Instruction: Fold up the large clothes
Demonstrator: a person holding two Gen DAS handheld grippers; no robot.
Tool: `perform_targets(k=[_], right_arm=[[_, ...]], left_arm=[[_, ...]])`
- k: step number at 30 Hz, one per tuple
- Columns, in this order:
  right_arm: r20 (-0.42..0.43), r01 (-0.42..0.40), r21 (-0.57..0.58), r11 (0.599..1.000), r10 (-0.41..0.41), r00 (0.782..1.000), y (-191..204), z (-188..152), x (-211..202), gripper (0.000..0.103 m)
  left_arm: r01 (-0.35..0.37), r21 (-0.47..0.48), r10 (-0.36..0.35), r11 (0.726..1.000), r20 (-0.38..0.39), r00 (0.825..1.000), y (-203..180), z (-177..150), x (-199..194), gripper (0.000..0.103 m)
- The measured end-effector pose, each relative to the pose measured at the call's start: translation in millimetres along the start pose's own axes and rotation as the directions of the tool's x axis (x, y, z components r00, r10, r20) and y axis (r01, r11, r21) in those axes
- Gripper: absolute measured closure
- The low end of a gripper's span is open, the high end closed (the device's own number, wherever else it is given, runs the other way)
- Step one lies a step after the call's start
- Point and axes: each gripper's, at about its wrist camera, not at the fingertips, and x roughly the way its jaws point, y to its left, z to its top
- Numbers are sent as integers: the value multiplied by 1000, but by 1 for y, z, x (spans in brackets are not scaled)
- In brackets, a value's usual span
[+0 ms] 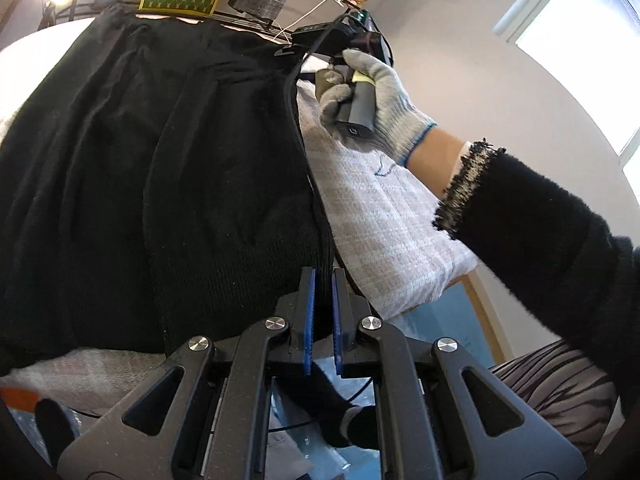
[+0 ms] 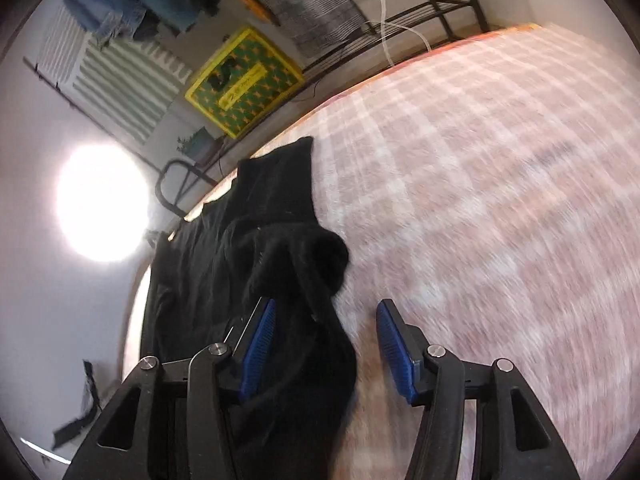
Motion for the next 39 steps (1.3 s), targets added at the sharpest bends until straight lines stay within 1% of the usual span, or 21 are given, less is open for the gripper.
perform_targets(k=[1,2,4,6,8,12,17,19,20,22,23,26,29,32,33,34,35,36,37,38,39], right_arm=[[-12,-5,-18,1000,5,1000,5,3,4,77],[-32,-9,-32,999,8,999,11,5,9,79],[-36,53,-85,995,-56,998,26,5,15,95],[-34,114,-131,985,-119,992,40,4,17,96],[-23,183,-196,963,-191,981,62,3,18,97],[13,256,-272,928,-263,965,106,2,18,98],[61,325,-388,862,-328,943,167,-12,25,98],[70,329,-453,829,-335,940,198,-23,36,98],[70,324,-479,816,-332,941,210,-28,42,98],[79,328,-539,776,-342,937,236,-42,57,98],[86,335,-579,744,-352,932,252,-52,68,98],[83,333,-674,660,-380,921,279,-76,98,98],[71,324,-708,627,-394,916,286,-87,114,98],[47,294,-747,596,-394,918,285,-91,116,98],[49,292,-748,596,-389,920,284,-90,113,96],[34,276,-740,613,-376,926,282,-89,109,91],[-8,229,-723,652,-340,940,278,-83,103,86],[-44,186,-707,682,-305,951,275,-79,98,72],[-69,145,-693,706,-265,962,272,-76,89,65],[-90,89,-675,733,-202,975,264,-70,74,64],[-106,50,-659,750,-159,981,260,-68,69,61]], left_arm=[[6,-8,-6,1000,1,1000,0,-1,0,98],[14,-17,-14,1000,3,1000,2,-2,0,98],[29,-36,-28,999,9,1000,6,-3,-2,98],[50,-68,-49,996,15,999,12,-4,-6,98],[66,-94,-65,993,19,998,17,-6,-9,98],[96,-130,-93,987,33,995,26,-7,-17,98],[126,-175,-115,977,72,991,38,-9,-33,98],[137,-202,-122,970,87,989,46,-12,-41,98],[135,-209,-118,969,91,989,51,-14,-44,98],[122,-211,-103,970,97,990,59,-16,-50,98],[114,-216,-94,970,100,991,63,-16,-52,98],[112,-241,-89,964,106,990,75,-18,-58,98],[114,-246,-89,963,110,990,78,-22,-63,98],[113,-237,-91,965,102,991,76,-21,-62,98],[112,-233,-92,966,98,991,75,-22,-62,98],[111,-231,-91,967,96,991,75,-21,-61,98],[110,-229,-90,967,95,991,74,-22,-60,98],[111,-229,-92,967,92,991,75,-23,-60,98],[113,-231,-95,966,91,991,77,-24,-61,98],[115,-232,-97,966,89,991,78,-23,-60,98],[114,-231,-96,966,86,992,78,-24,-59,98]])
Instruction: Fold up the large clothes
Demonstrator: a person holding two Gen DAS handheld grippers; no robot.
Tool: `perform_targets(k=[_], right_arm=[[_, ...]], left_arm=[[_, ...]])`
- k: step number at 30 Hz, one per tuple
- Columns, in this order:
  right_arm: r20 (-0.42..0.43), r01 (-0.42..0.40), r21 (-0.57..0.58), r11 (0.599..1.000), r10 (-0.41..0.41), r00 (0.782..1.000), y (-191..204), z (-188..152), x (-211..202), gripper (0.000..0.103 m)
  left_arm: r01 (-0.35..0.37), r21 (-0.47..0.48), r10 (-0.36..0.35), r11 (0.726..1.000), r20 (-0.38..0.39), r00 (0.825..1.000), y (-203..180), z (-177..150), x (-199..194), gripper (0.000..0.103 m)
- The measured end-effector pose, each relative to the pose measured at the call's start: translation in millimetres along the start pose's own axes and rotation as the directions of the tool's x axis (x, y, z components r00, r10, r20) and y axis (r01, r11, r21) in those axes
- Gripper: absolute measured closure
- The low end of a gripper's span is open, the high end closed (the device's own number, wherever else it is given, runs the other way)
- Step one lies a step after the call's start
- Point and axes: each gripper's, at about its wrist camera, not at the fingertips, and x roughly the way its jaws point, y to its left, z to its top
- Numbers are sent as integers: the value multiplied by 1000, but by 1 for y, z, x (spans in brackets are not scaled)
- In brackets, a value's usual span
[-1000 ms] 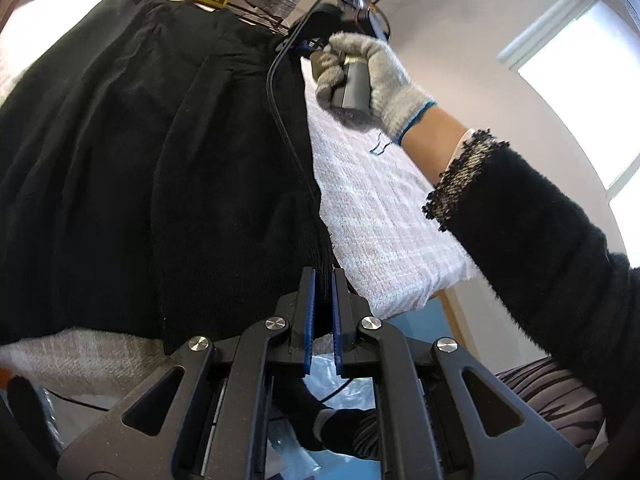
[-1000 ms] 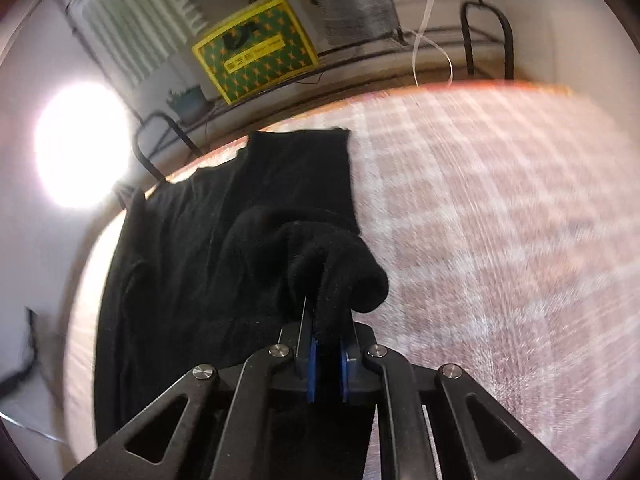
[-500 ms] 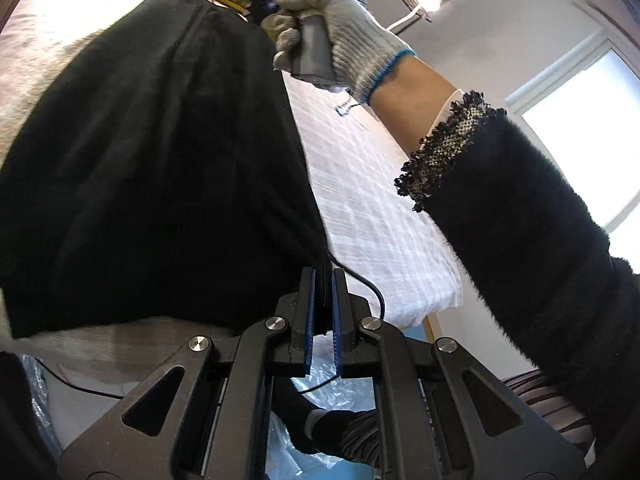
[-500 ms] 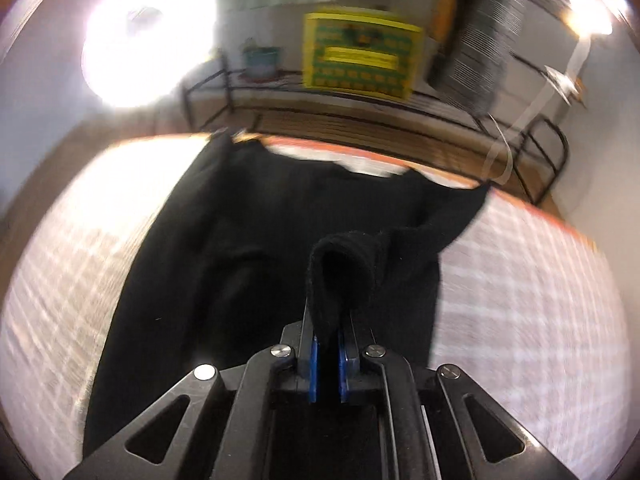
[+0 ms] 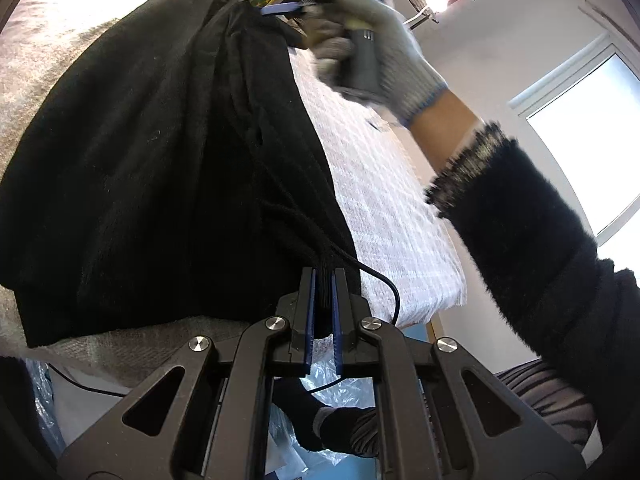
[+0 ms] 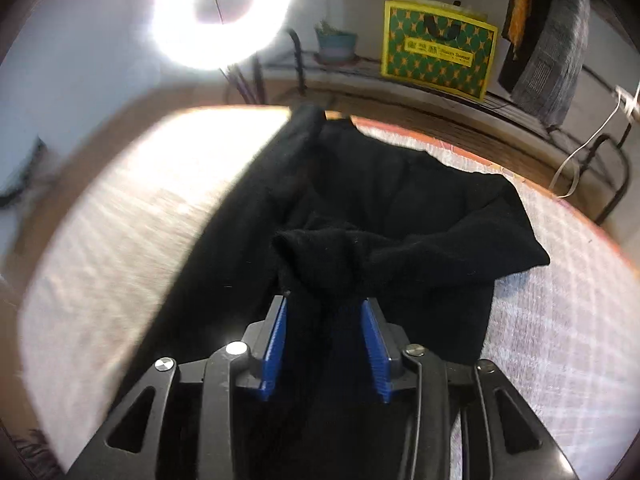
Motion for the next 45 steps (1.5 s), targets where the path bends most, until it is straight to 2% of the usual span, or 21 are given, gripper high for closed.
perform_targets(k=[2,4,6,8,12,15,17,18,19,20,23,26,29,31,33,34,35,36,39,42,45], right_arm=[[53,-128,76,989,124,991,-26,-9,-21,51],[103,-184,162,970,169,980,-58,-15,-32,43],[139,-191,286,939,156,978,-97,-20,-32,43],[151,-180,443,878,125,981,-139,-25,-20,44],[144,-164,589,791,97,985,-178,-26,10,44],[172,-200,653,730,115,978,-193,-18,31,44],[211,-237,665,708,127,969,-199,-8,40,60],[214,-239,660,712,127,969,-199,-5,41,79],[206,-219,643,734,110,972,-196,3,41,92],[196,-195,626,755,90,976,-189,11,40,98],[198,-131,528,839,28,980,-171,40,27,101],[179,-78,445,892,-3,984,-149,72,30,101],[135,-36,384,922,-18,991,-127,96,56,101],[105,-45,360,932,8,994,-112,101,77,100],[32,-46,311,949,37,999,-95,106,107,88],[-4,-20,297,955,22,1000,-90,108,116,68],[-14,-16,288,957,21,1000,-86,108,118,65],[1,-33,286,958,34,999,-85,106,114,65],[101,-170,323,931,145,984,-94,95,79,65],[135,-201,348,916,163,977,-107,71,31,63],[186,-275,365,889,220,958,-114,40,-29,63]], left_arm=[[-1,5,1,1000,-3,1000,0,4,4,98],[-5,11,5,1000,-3,1000,-1,5,5,98],[-7,12,7,1000,-6,1000,-2,9,11,98],[-10,18,10,1000,-12,1000,-4,11,12,98],[-15,27,16,1000,-22,1000,-9,8,17,98],[-14,28,15,1000,-24,1000,-10,13,22,98],[-8,22,8,1000,-26,1000,-10,14,24,98],[-3,17,4,1000,-27,1000,-10,15,25,98],[1,14,-1,1000,-28,1000,-7,17,27,98],[5,10,-5,1000,-28,1000,-5,18,27,98],[23,-9,-23,1000,-28,999,-1,18,26,98],[34,-15,-34,999,-28,999,2,13,22,98],[40,-14,-40,999,-29,999,2,13,22,98],[41,-16,-41,999,-29,999,4,14,23,98],[44,-21,-45,999,-31,999,4,15,24,98],[45,-21,-46,999,-30,998,4,15,23,98],[44,-22,-45,999,-30,999,4,16,23,98],[45,-23,-46,999,-29,999,3,16,22,98],[46,-20,-46,999,-22,999,0,16,18,98],[42,-3,-42,999,-18,999,-4,13,13,98],[40,2,-40,999,-16,999,-11,8,5,98]])
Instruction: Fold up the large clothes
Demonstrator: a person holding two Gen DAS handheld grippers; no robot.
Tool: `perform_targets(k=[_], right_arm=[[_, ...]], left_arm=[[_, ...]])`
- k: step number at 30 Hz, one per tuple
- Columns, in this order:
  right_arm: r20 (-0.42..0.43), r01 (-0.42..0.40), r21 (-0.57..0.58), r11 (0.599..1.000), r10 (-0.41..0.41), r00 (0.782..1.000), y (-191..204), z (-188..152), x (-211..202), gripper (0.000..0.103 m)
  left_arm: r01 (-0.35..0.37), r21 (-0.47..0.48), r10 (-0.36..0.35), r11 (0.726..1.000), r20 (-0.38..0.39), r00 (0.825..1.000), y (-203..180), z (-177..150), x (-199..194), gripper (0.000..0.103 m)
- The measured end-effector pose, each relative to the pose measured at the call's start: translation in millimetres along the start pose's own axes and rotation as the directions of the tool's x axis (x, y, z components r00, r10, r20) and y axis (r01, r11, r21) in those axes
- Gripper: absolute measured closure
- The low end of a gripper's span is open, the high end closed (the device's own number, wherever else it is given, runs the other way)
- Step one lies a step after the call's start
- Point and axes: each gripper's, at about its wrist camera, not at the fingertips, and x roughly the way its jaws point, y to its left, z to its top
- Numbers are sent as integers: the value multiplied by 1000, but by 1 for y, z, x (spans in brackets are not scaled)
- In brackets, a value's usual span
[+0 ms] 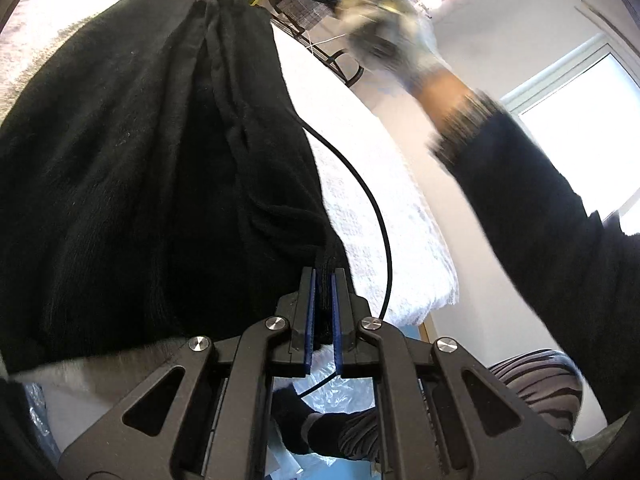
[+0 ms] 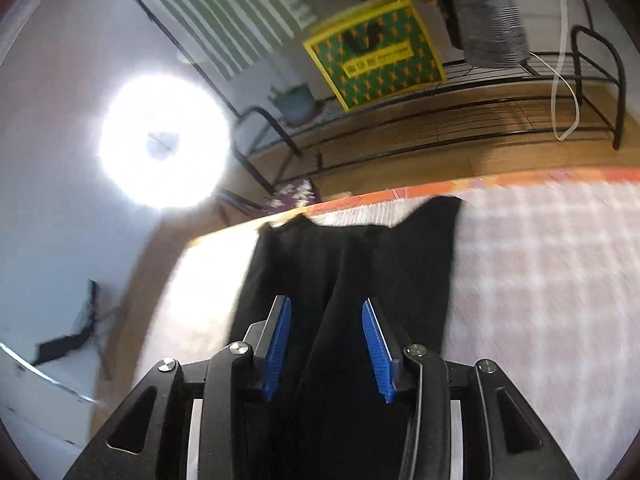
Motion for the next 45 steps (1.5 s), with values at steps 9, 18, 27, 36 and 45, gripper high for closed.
perform_targets(k=[9,18,27,36,45], right_arm=[[33,5,-26,1000,-4,999,13,-126,-172,62],[-196,96,-113,989,-117,974,41,-275,-163,62],[-292,91,-54,994,-103,951,20,-338,-133,62],[-314,8,-15,1000,-12,950,24,-358,-123,64],[-302,73,-185,980,-127,945,47,-350,-129,61]], left_arm=[[-32,-91,36,995,39,999,11,-12,-27,98],[-7,-176,24,984,93,995,10,-25,-45,98],[-124,-187,140,974,71,988,33,-36,-47,98],[-146,-61,150,987,62,987,11,-38,-56,98],[-221,128,208,967,101,973,-25,-35,-90,98]])
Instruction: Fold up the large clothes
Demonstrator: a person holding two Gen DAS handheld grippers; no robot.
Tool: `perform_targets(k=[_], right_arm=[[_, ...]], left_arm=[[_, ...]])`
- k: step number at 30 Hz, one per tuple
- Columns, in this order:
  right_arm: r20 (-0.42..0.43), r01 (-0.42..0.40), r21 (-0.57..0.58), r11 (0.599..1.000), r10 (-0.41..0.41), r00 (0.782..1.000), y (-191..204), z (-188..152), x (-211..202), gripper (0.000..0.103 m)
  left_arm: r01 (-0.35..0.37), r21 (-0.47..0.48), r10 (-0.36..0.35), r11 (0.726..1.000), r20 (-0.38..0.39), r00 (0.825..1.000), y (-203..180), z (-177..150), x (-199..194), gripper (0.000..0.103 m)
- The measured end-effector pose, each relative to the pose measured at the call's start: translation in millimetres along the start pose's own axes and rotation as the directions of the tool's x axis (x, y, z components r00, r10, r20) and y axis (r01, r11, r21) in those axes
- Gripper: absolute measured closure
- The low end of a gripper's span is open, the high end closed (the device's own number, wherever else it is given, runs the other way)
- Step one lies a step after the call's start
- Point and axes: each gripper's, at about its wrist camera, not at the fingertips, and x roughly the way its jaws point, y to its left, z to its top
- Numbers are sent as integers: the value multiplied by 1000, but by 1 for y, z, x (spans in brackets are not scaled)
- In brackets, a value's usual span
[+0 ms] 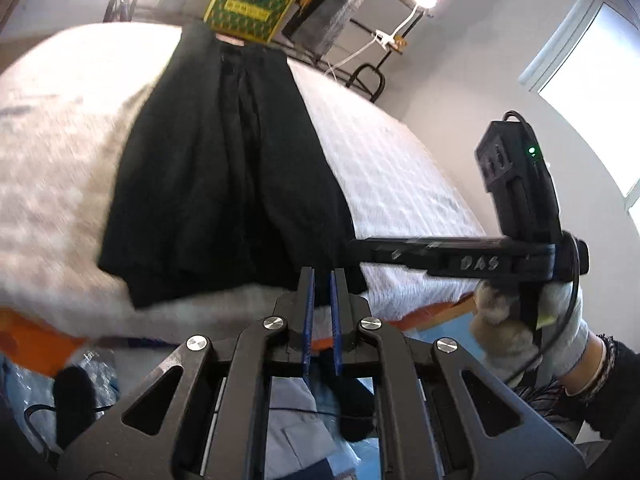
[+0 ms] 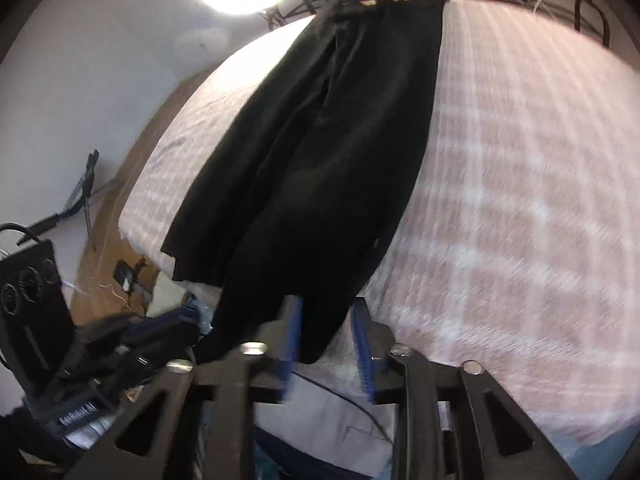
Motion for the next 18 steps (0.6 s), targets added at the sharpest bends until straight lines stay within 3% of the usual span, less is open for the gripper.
perform_targets(k=[6,7,8,9,10,18], right_arm=[[131,8,-45,999,-2,991,8,48,-44,58],[137,-2,-43,999,8,991,7,61,-45,58],[137,-13,-41,999,19,990,7,70,-43,58],[139,-22,-33,999,26,990,6,80,-39,58],[141,-25,-10,1000,26,990,2,94,-32,58],[100,7,29,1000,-10,995,3,165,38,57]], left_arm=[[16,-69,-19,997,-42,999,9,3,19,97],[12,-88,-17,996,-58,998,12,3,25,95],[8,-98,-15,995,-67,998,13,8,33,87],[-3,-109,-6,994,-75,997,15,9,39,77],[-8,-122,-2,992,-75,997,18,10,43,75],[41,-158,-56,987,-91,994,20,16,62,75]])
